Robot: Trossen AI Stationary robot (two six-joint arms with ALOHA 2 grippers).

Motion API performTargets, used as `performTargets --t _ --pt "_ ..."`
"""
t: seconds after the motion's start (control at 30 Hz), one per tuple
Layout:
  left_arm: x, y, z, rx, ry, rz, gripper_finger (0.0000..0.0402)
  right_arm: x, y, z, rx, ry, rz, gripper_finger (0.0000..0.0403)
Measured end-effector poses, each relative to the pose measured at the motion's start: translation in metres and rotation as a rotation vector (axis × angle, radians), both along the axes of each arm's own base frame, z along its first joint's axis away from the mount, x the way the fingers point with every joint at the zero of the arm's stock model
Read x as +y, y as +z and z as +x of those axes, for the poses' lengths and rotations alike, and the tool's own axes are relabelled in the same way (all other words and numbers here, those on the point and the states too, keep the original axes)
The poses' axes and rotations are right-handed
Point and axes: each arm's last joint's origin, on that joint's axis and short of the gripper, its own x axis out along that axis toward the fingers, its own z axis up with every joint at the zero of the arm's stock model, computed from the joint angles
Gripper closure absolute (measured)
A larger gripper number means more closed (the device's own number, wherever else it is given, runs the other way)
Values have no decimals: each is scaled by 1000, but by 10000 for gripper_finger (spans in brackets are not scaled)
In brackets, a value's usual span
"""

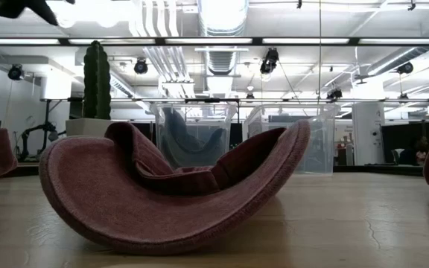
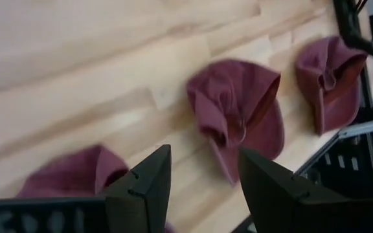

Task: Pick & Place hat
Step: Put the left red cap into the right transparent bin

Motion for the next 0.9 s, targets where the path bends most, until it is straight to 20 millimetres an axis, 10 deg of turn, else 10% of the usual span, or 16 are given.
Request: performTargets --t 0.9 --pt "-80 -51 -17 719 24 -337 232 0 0 0 9 11 -23 280"
